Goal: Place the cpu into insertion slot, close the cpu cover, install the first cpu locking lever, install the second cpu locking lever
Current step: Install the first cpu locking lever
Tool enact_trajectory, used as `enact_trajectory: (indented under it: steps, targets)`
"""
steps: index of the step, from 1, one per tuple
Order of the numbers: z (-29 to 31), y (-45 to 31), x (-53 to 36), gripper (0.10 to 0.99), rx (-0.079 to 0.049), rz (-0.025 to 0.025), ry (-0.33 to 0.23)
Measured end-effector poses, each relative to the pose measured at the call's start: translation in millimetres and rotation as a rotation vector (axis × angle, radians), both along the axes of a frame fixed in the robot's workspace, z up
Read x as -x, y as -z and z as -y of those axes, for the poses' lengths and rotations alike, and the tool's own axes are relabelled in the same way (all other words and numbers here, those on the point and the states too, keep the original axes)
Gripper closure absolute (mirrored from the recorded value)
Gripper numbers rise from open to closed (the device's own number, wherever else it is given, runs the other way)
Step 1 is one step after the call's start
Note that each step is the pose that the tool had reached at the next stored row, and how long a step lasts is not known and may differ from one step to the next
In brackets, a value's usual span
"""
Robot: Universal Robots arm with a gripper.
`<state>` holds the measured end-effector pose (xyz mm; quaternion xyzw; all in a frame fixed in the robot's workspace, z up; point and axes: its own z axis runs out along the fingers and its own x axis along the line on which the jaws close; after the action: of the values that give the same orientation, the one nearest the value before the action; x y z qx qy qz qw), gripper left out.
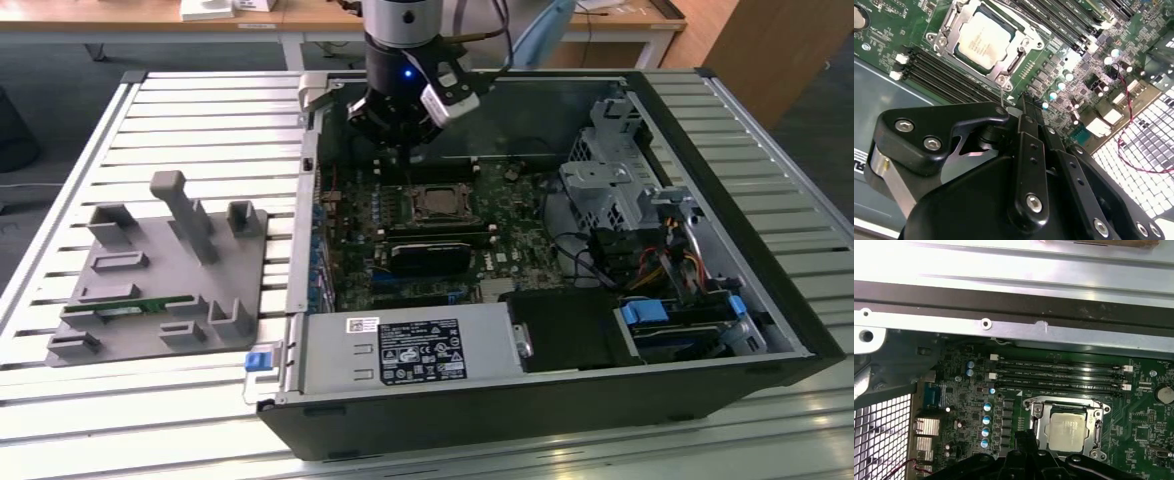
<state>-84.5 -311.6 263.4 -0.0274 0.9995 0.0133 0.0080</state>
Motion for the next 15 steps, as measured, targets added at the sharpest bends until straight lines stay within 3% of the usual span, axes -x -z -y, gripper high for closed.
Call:
enact_trajectory:
  steps: [9, 15]
  targets:
    - [-0.6, 0.1, 7.1, 0.980, 0.000, 0.0000, 0.000]
    - [-5.7, 1.5, 8.9, 0.980, 0.000, 0.0000, 0.002]
